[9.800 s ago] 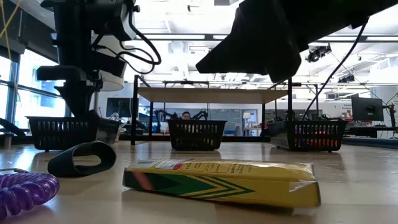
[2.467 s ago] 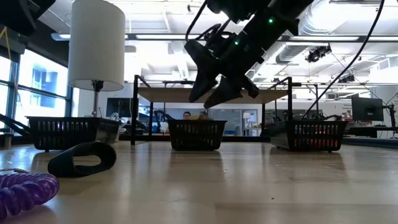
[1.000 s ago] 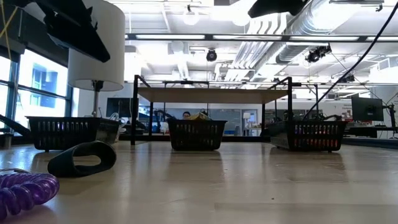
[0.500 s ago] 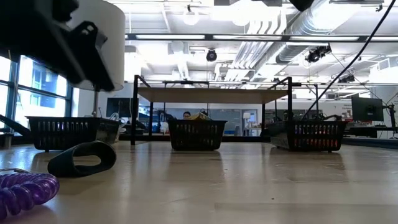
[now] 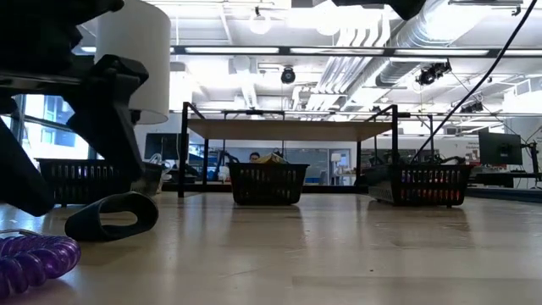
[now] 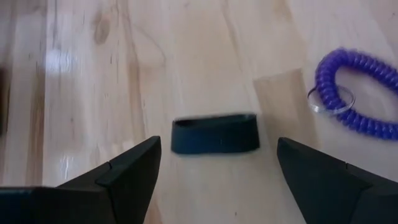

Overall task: Pick & Place Office Desk Supplies
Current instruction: Put the black rubber band into the left black bin

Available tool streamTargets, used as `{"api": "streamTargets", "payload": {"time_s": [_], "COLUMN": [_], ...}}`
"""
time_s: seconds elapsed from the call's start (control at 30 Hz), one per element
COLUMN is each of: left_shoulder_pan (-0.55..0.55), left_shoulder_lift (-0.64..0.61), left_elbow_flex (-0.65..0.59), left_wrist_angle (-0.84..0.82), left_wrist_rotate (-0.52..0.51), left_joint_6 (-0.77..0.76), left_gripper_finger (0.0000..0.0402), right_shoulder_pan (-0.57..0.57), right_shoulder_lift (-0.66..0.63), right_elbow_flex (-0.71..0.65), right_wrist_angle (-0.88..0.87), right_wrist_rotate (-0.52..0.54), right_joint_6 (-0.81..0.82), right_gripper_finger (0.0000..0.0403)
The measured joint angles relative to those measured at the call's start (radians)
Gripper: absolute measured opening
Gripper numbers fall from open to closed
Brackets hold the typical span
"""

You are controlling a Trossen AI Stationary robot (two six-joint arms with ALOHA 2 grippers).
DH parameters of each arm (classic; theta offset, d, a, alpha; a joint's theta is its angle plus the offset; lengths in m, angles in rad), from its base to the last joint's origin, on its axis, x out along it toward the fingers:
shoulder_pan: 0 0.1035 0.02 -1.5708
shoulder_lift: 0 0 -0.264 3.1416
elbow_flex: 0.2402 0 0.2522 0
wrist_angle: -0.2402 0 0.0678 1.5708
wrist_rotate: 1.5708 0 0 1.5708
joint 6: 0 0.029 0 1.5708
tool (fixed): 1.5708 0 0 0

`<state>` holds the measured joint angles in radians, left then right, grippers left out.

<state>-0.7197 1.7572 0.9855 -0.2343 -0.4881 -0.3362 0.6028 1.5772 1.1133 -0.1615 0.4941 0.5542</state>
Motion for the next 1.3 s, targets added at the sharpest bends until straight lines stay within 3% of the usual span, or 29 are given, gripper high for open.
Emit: {"api": "streamTargets", "payload": {"time_s": [0.3,0.5,1.07,1.17,1.3], "left_shoulder_pan": [0.022,0.044,0.047,0.047,0.047], "left_shoulder_lift": [0.008,0.041,0.066,0.066,0.068], "left_elbow_flex": [0.0,0.0,0.002,0.002,0.002], "left_wrist_angle": [0.042,0.067,0.075,0.076,0.078], "left_wrist_rotate": [0.006,0.067,0.066,0.067,0.076], "left_joint_6": [0.032,0.029,0.006,0.006,0.006], "left_gripper_finger": [0.0312,0.0312,0.0311,0.0295,0.0246], "right_shoulder_pan": [0.006,0.006,0.006,0.006,0.006], "right_shoulder_lift": [0.0,0.0,0.0,0.0,0.0], "right_elbow_flex": [0.0,0.0,0.0,0.0,0.0], "right_wrist_angle": [0.016,0.015,0.015,0.015,0.015], "right_wrist_rotate": [0.0,0.001,0.001,0.001,0.001], "right_joint_6": [0.003,0.002,-0.001,-0.001,-0.001], "right_gripper_finger": [0.029,0.029,0.029,0.029,0.029]}}
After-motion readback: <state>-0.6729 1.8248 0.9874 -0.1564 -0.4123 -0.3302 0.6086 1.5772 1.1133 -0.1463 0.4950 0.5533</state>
